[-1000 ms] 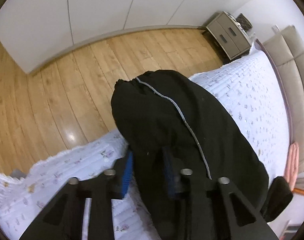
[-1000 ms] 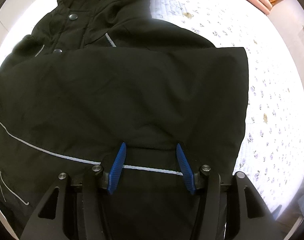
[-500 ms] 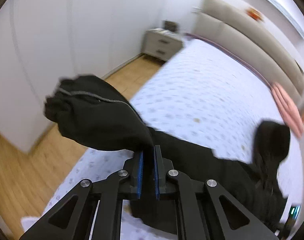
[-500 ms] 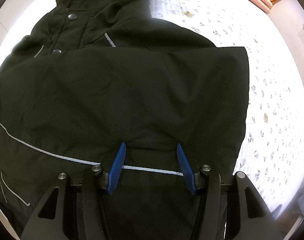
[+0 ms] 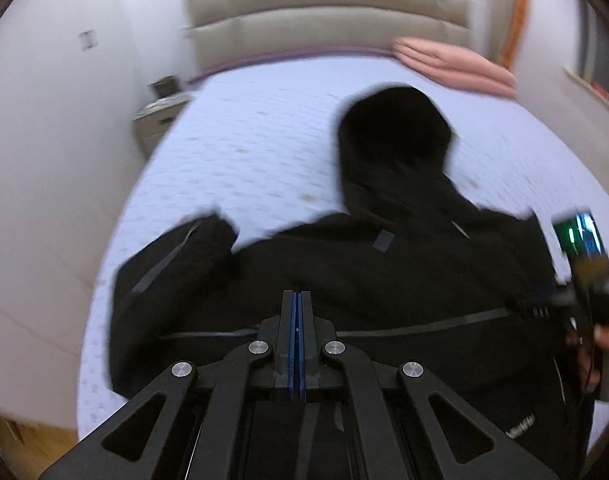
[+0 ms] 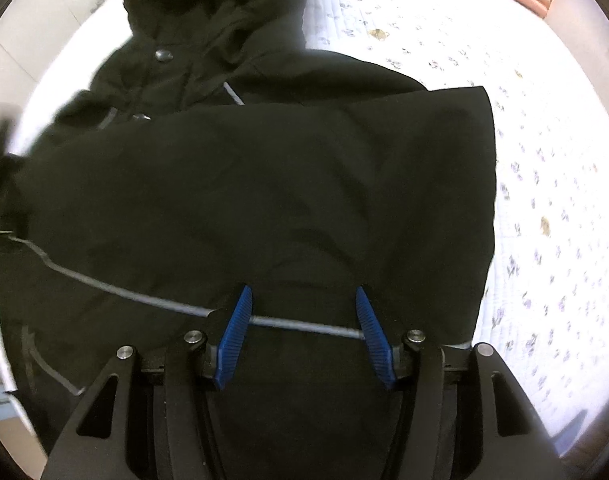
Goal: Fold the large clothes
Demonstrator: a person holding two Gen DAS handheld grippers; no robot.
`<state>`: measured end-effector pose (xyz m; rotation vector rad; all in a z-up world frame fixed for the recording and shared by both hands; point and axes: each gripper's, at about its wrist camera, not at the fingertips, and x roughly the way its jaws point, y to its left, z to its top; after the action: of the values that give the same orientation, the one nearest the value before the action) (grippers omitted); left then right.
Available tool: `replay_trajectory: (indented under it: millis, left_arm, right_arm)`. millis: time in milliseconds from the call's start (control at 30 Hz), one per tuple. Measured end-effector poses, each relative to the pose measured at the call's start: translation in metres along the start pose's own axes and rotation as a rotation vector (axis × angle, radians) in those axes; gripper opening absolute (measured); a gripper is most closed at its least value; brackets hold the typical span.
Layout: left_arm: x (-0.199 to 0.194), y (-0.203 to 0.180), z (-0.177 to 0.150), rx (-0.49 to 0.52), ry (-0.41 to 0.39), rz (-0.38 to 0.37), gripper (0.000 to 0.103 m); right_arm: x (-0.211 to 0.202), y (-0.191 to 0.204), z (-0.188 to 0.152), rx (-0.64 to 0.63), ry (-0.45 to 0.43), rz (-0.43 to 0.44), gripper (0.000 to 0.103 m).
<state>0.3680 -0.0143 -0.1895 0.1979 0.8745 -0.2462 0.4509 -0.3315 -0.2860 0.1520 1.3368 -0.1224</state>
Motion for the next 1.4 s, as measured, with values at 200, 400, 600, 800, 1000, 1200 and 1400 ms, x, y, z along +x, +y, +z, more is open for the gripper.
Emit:
replay_trajectory:
  millis: [200,400,600,800,1000,1200,1400]
  left_arm:
    - [0.021,-0.002,-0.014,-0.08,0.119,0.024,0.009]
    - [0.043,0.079,0.012,-0.232,0.068,0.305,0.061]
    - [0.094,0.139,0.029,-0.327,0.158,0.236,0.061]
    - [0.136,0.128,0.029,-0.282,0.227,0.162,0.061]
    - [0.174,0.121,0.029,-0.201,0.288,0.247,0.031]
    - [0.107,0.105,0.045,-0.207,0.149,0.166,0.011]
    - [0.021,0.036,0.048,-0.113,0.026,-0.017,0.011]
  right_arm:
    - [-0.022,-0.019,-0.015,-0.037,-0.018,0.041,0.059]
    - [-0.01,-0.03,-0.022,-0.07,0.014,0.046,0.059]
    - [-0.009,-0.033,-0.033,-0.103,0.012,0.034,0.066]
    - [-0.01,-0.036,-0.037,-0.118,0.019,0.026,0.069]
    - [-0.008,-0.034,-0.037,-0.123,0.023,0.014,0.072]
    - [-0.012,-0.037,-0.037,-0.094,0.019,0.02,0.072]
    - [-0.031,-0.045,-0.035,-0.037,-0.001,0.061,0.072]
